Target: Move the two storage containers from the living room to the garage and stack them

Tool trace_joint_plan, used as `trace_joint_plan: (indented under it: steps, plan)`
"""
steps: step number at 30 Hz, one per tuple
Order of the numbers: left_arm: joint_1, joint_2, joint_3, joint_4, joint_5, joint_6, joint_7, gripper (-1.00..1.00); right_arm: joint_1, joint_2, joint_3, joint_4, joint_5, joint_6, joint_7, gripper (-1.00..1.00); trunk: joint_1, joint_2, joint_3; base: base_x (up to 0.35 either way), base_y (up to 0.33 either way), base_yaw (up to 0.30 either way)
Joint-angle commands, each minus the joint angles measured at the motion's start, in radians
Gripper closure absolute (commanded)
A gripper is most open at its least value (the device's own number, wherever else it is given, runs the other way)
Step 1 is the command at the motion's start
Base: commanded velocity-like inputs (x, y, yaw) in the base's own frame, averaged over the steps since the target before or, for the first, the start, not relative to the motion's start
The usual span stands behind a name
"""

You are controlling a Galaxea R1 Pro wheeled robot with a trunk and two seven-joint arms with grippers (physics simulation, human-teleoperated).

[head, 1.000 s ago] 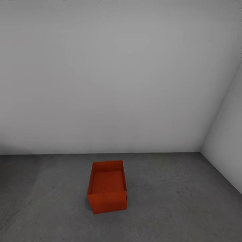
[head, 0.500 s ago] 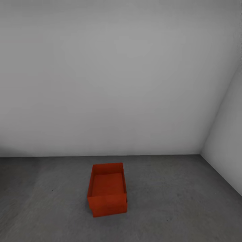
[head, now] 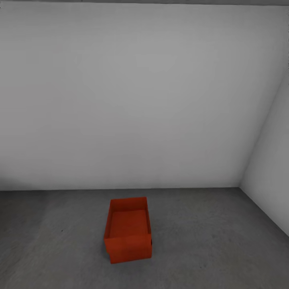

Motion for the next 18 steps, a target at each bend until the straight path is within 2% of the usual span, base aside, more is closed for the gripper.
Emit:
trace_joint_plan:
  steps: [1, 18]
  plan:
    - [0.000, 0.000, -0.008, 0.000, 0.006, -0.002, 0.003, -1.00, -0.002, 0.000, 0.008, 0.003, -0.009, -0.006, -0.002, -1.00, 0.000, -0.001, 0.000, 0.000, 0.000, 0.000]
    - [-0.001, -0.002, -0.006, 0.003, 0.025, 0.003, 0.006, -1.00, -0.002, 0.000, 0.010, 0.002, -0.008, -0.005, -0.002, -1.00, 0.000, -0.001, 0.027, 0.000, 0.000, 0.000]
